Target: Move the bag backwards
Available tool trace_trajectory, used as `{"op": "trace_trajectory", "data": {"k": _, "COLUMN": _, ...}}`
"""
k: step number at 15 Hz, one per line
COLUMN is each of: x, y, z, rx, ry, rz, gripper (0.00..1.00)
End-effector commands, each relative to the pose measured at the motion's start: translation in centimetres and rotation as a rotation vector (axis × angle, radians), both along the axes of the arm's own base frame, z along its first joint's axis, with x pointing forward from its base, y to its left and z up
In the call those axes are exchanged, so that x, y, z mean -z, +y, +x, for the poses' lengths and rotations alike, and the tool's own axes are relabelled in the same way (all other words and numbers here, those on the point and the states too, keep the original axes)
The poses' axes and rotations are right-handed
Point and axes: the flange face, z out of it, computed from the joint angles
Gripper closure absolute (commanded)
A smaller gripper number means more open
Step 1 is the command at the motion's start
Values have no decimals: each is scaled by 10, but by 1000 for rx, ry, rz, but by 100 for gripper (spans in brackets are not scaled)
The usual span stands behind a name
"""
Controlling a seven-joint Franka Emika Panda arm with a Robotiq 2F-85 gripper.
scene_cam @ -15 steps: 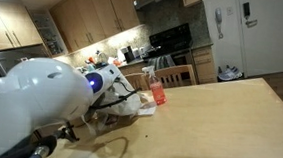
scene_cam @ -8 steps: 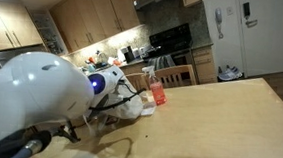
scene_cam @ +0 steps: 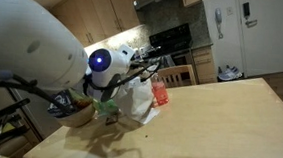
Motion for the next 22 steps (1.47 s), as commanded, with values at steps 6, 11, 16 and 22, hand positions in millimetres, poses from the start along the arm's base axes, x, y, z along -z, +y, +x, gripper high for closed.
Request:
{"op": "trace_trajectory", "data": {"k": 6, "x": -78, "y": -14, "z": -1, "rx": 90, "ry": -32, "rz": -129, "gripper": 0}}
{"op": "trace_trajectory", "data": {"k": 11, "x": -119, "y": 5, "z": -9, "rx": 96, "ry": -48, "rz": -138, "gripper": 19}}
{"op": "trace_trajectory", "data": {"k": 16, "x": -160, "y": 30, "z": -26, "rx": 106, "ry": -58, "rz": -134, "gripper": 4}}
{"op": "trace_trajectory", "data": {"k": 22, "x": -166, "y": 66, "z": -80, "rx": 58, "ry": -48, "rz": -291, "gripper": 0}}
